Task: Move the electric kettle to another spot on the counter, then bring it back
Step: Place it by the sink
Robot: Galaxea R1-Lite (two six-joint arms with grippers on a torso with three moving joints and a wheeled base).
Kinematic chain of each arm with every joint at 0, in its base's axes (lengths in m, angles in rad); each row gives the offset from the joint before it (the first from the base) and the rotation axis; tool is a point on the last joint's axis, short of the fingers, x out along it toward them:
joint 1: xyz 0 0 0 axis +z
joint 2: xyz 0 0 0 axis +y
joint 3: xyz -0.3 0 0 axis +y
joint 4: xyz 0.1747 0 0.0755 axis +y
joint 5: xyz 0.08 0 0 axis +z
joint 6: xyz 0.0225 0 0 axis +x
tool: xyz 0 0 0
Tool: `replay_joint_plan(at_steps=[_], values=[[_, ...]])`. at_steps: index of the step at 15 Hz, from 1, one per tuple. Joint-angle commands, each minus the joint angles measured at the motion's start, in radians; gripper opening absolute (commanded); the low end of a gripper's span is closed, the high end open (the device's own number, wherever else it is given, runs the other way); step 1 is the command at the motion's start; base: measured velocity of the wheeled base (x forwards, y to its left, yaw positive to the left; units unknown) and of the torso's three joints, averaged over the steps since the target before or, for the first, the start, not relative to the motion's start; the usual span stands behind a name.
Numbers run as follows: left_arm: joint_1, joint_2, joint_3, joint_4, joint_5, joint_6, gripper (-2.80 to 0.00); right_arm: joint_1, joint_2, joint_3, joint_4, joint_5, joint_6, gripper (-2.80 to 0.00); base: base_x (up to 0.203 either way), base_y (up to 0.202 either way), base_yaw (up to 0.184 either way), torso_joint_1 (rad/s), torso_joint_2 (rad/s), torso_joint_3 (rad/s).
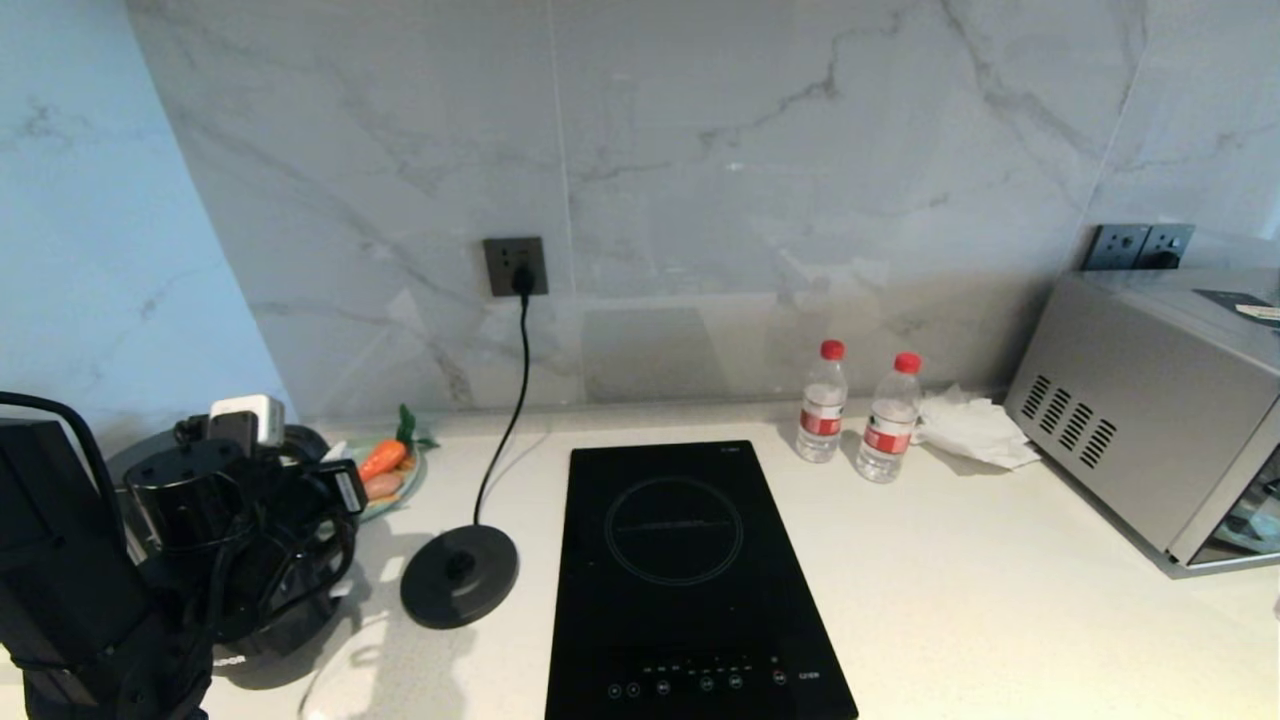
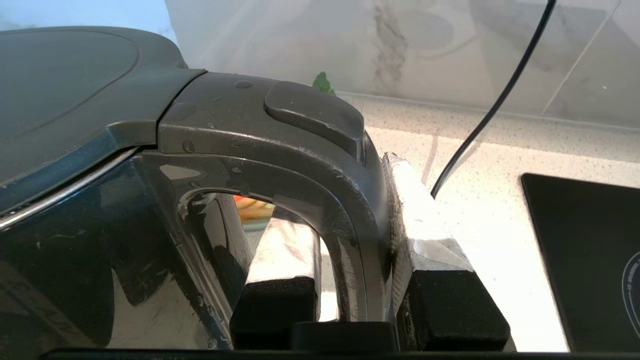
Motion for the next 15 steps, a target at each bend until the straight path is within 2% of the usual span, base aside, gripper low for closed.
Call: replay_joint_plan(at_steps=[1, 6, 10, 15], values=[[0.002, 0.006, -0.015, -0.009, 0.002, -0.002, -2.80, 0.000, 0.000, 0.000, -0.001, -0.001, 0.000, -2.80, -0.072, 0.000, 0.001, 0.007, 0.01, 0.002], [0.007, 0.013, -0.031, -0.009, 0.004, 0.000, -2.80, 0.000, 0.000, 0.000, -0.001, -0.001, 0.000, -2.80, -0.150, 0.000, -0.002, -0.006, 0.00, 0.004], [0.010, 0.028, -0.052, -0.009, 0.007, -0.002, -2.80, 0.000, 0.000, 0.000, -0.001, -0.001, 0.000, -2.80, 0.000, 0.000, 0.000, 0.000, 0.00, 0.000], [0.069, 0.026, -0.040, -0.009, -0.003, -0.007, -2.80, 0.000, 0.000, 0.000, -0.001, -0.001, 0.000, -2.80, 0.000, 0.000, 0.000, 0.000, 0.00, 0.000]])
